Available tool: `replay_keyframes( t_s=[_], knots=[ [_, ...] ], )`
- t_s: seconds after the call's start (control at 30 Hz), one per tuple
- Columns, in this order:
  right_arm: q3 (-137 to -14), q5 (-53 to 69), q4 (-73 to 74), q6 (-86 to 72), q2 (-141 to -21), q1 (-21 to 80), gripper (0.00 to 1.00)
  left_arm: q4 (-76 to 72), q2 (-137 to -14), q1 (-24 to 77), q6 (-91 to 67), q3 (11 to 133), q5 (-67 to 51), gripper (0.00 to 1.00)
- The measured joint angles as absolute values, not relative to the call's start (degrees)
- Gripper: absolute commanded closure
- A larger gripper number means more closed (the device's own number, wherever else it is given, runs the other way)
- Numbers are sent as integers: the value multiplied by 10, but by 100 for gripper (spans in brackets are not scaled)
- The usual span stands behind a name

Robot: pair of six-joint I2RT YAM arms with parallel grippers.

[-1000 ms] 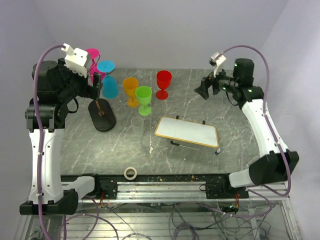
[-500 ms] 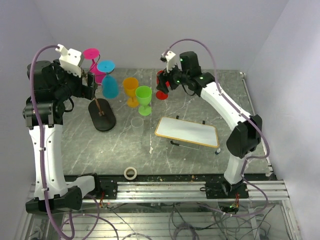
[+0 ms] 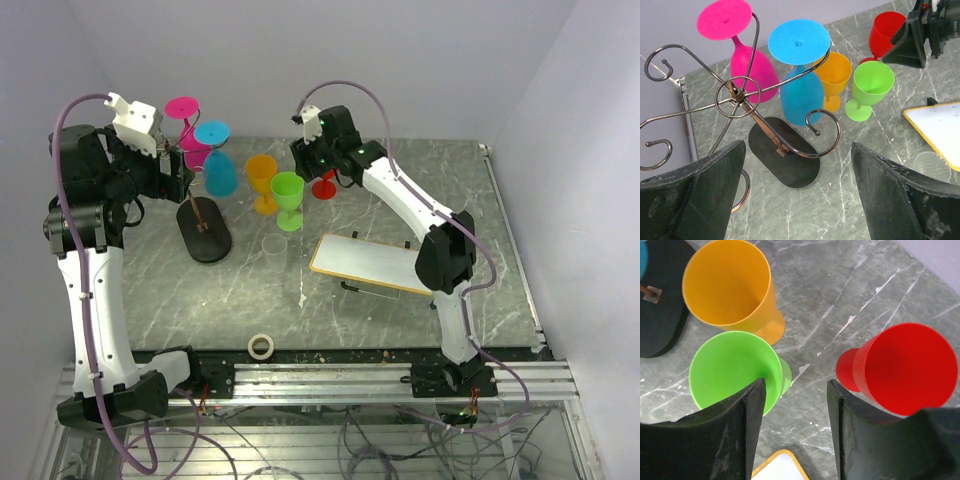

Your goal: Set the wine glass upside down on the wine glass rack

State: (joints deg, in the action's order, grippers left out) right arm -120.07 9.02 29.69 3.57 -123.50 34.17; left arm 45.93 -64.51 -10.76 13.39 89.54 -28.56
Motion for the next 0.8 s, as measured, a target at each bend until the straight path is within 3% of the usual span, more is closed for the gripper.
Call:
replay_keyframes(
  t_s=[0.47, 0.8],
  knots=[
    [-1251, 68, 336, 35, -1286, 357, 65, 459, -645, -121, 135, 894, -293, 2],
    [-1250, 68, 345, 40, -1286, 363, 80, 459, -646, -123, 135, 892, -301, 1]
  ],
)
